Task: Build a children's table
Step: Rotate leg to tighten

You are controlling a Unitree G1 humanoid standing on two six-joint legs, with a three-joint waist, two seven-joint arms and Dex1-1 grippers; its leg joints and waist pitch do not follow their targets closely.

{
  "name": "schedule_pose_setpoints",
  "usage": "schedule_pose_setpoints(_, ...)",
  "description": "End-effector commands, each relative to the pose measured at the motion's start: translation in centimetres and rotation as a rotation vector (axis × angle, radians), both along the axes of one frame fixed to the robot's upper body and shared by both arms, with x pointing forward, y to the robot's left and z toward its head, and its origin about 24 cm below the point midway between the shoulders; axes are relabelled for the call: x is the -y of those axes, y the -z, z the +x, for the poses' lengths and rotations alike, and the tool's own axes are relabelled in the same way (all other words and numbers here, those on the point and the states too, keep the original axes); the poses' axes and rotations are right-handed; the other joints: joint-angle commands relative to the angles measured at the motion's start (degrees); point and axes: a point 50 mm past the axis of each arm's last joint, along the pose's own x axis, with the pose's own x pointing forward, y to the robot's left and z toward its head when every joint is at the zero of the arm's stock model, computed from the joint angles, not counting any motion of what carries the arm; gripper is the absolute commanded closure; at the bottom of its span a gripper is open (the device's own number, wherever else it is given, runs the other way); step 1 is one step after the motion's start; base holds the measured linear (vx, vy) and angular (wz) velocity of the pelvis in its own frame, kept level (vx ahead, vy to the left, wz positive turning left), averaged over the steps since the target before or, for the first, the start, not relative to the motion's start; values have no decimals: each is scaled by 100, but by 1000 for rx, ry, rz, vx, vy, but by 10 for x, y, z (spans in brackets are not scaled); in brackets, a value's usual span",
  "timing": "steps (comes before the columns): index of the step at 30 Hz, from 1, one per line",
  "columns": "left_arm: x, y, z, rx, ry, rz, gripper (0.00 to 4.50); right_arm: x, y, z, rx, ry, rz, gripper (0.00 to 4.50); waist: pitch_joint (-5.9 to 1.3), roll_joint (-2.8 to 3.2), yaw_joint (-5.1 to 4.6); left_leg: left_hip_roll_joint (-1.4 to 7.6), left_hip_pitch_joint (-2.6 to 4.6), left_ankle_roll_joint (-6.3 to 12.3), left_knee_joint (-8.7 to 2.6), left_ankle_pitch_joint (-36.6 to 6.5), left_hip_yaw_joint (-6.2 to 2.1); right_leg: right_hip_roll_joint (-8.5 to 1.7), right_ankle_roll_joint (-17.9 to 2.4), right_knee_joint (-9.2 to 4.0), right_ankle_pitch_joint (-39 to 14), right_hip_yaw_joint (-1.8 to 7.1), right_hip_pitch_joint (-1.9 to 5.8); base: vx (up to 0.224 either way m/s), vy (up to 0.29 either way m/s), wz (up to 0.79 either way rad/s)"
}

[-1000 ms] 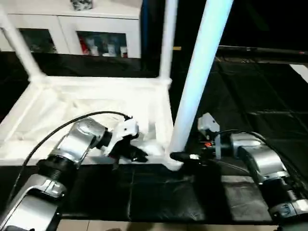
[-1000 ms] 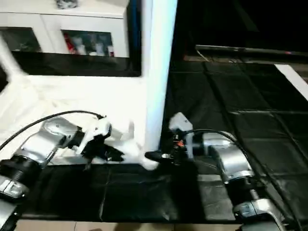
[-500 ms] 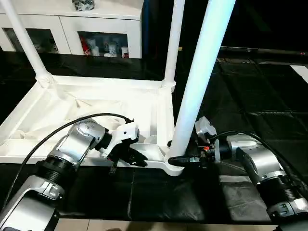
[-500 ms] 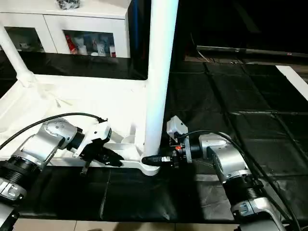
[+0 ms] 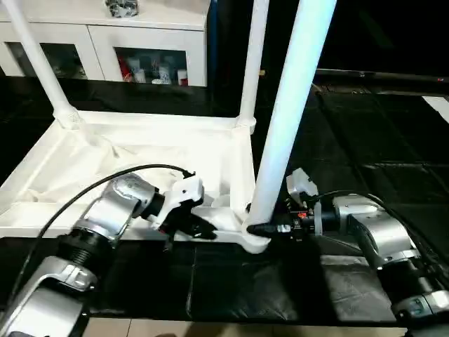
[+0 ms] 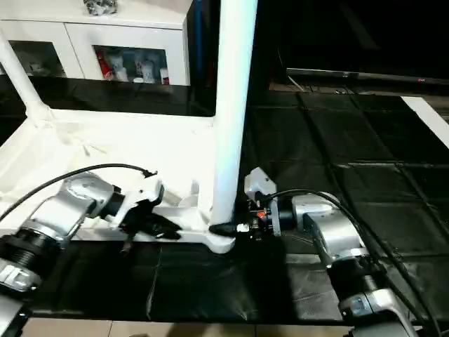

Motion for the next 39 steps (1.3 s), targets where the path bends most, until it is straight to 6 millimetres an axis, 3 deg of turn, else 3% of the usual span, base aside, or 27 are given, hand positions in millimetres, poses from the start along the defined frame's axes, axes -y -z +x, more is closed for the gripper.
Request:
schedule_pose_setpoints(1,35,-6,11,34,-86,-79,450,-23,7,10,-19,111,-16,244,-304,55,-49,8,9,-73,-434,-1350,77,-202,-1253,-446,-1537,101,267,0,0,0)
schedule_pose_setpoints(2,39,-6,13,38,-117,-90,450,-26,8,12,-21,145,-21,244,-310,20,-82,-13,-5,-111,-436,-1337,66,-197,-1181,-455,-1681,97,288,0,0,0)
schedule_pose_setpoints(4,53,-9,21,51,-215,-125,450,-41,11,17,-37,236,-24,248,-321,49,-118,-22,-20,-128,-435,-1230,51,-200,-1120,-461,-1633,97,303,0,0,0)
schedule_pose_setpoints(8,65,-11,26,68,-287,-147,450,-55,11,27,-40,344,-42,250,-351,58,-225,-42,-62,-13,-403,-982,56,-176,-1281,-425,-981,93,330,0,0,0)
schedule_pose_setpoints(11,73,-15,29,86,-315,-154,450,-64,9,34,-34,410,-54,250,-351,34,-249,-46,-53,57,-396,-968,68,-171,-1345,-432,-915,88,333,0,0,0)
schedule_pose_setpoints(12,75,-16,30,91,-323,-153,450,-67,8,35,-27,418,-56,250,-346,59,-250,-37,-51,79,-399,-978,68,-173,-1362,-431,-904,90,324,0,0,0)
schedule_pose_setpoints(14,74,-17,31,99,-317,-154,450,-70,8,35,-21,391,-42,196,-339,38,-247,-30,-47,115,-405,-1016,70,-176,-1374,-434,-918,89,325,0,0,0)
schedule_pose_setpoints(17,71,-17,30,105,-301,-150,450,-69,8,33,-20,375,-42,173,-318,26,-251,-20,-45,158,-420,-1130,72,-186,-1330,-458,-1133,94,317,0,0,0)
schedule_pose_setpoints(18,70,-17,30,108,-295,-147,450,-69,9,33,-20,374,-43,160,-317,22,-250,-17,-41,157,-424,-1158,71,-191,-1302,-465,-1222,96,314,0,0,0)
schedule_pose_setpoints(19,67,-16,29,107,-280,-143,450,-67,9,32,-17,370,-42,140,-315,-19,-254,-14,-43,167,-425,-1166,76,-192,-1286,-476,-1265,98,311,0,0,0)
schedule_pose_setpoints(20,61,-14,26,109,-246,-129,450,-62,9,31,-10,356,-40,140,-320,8,-248,-13,-43,164,-426,-1149,71,-196,-1275,-464,-1272,100,313,0,0,0)
schedule_pose_setpoints(22,54,-12,24,103,-220,-113,450,-57,8,28,0,324,-27,137,-325,-7,-240,-10,-62,215,-429,-1065,64,-197,-1260,-450,-1107,103,328,0,0,0)
schedule_pose_setpoints(25,42,-8,19,91,-160,-90,450,-45,6,20,16,242,4,97,-352,22,-220,-5,-45,351,-390,-748,85,-189,-1468,-388,-381,105,343,0,0,0)
schedule_pose_setpoints(28,31,-6,16,86,-104,-64,450,-34,5,13,16,175,10,85,-351,40,-200,1,-46,455,-387,-662,87,-185,-1550,-362,-116,103,353,0,0,0)
schedule_pose_setpoints(30,28,-6,15,82,-89,-59,450,-31,5,11,17,152,11,60,-325,30,-188,8,-36,406,-406,-860,92,-194,-1566,-399,-443,97,336,0,0,0)
schedule_pose_setpoints(31,22,-7,12,77,-43,-52,450,-24,2,7,20,107,17,52,-319,86,-182,20,-17,340,-416,-1008,91,-200,-1542,-419,-640,105,324,0,0,0)
schedule_pose_setpoints(34,15,-8,7,70,47,-43,450,-14,-2,2,19,36,16,23,-324,65,-151,26,-20,303,-423,-1068,82,-197,-1534,-413,-681,105,336,0,0,0)
schedule_pose_setpoints(38,8,-11,0,51,156,-28,450,-4,-5,-3,30,-52,-22,2,-348,82,-92,47,-3,362,-389,-856,108,-183,-1655,-346,-195,97,323,0,0,0)
schedule_pose_setpoints(39,5,-10,-3,49,208,-6,450,-2,-7,-4,12,-90,-20,2,-355,44,-64,38,-20,414,-373,-700,116,-174,-1705,-315,51,90,328,0,0,0)
